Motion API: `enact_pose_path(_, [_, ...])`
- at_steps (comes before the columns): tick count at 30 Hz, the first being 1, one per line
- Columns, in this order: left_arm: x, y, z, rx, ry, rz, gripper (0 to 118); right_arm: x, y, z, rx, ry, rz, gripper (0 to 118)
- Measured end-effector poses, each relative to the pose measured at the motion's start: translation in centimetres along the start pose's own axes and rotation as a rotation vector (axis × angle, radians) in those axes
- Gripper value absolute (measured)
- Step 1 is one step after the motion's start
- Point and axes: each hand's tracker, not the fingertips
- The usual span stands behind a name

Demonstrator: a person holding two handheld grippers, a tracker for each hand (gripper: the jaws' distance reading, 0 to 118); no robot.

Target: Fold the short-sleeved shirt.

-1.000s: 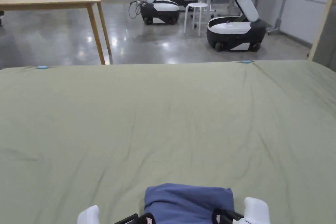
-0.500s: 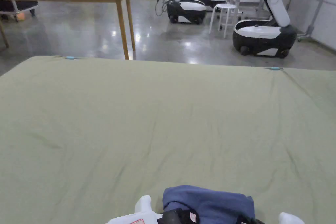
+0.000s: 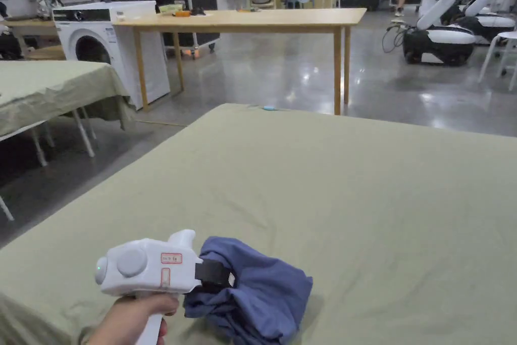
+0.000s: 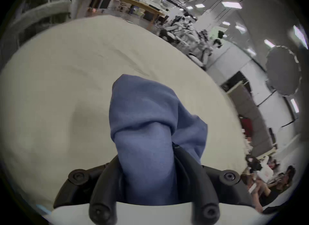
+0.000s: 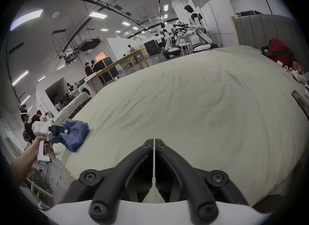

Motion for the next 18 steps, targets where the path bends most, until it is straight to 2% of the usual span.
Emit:
enact_pose_path(2, [-3.7, 1.8, 1.3, -0.03, 0.057, 0.016, 23, -0.5, -0.3, 0.0, -0.003, -0.003, -0.001, 3])
enact_pose_path(6, [-7.8, 1.6, 2.0, -0.017, 0.034, 0.097, 24, -1.4, -0.7, 0.2, -0.01, -0.007, 0.006, 3])
enact_pose_path(7, [-8.1, 1.2, 1.8, -0.006, 0.008, 0.119, 37, -1.5, -0.7, 0.3, -0.009, -0.005, 0.01, 3])
enact_pose_path(8, [-8.1, 0.7, 1.7, 0.018, -0.017, 0.133, 69, -1.7, -0.7, 0.4, -0.009, -0.003, 0.015, 3])
enact_pose_path(9, [-7.6, 0.1, 2.0, 0.044, 0.011, 0.131, 114, -1.7, -0.5, 0.5, -0.009, -0.002, 0.021, 3])
enact_pose_path(10, [-7.2, -0.3, 2.3, 0.068, 0.074, 0.123, 118, -1.8, -0.4, 0.7, -0.008, -0.004, 0.027, 3])
enact_pose_path(12, [-7.1, -1.4, 4.3, 0.08, 0.064, 0.067, 116, -1.7, 0.0, 1.2, -0.003, -0.005, 0.033, 3])
enact_pose_path(13, [-6.9, -1.6, 5.5, 0.141, 0.066, 0.055, 116, -1.7, 0.1, 1.7, 0.003, -0.002, 0.04, 3])
enact_pose_path(14, [-6.4, -2.1, 6.5, 0.159, 0.115, 0.059, 116, -1.7, 0.3, 2.1, 0.008, -0.001, 0.049, 3])
enact_pose_path(18, [-0.7, -3.2, 10.4, 0.351, 0.301, -0.138, 116, -1.3, 1.8, 3.1, 0.035, -0.014, 0.097, 3])
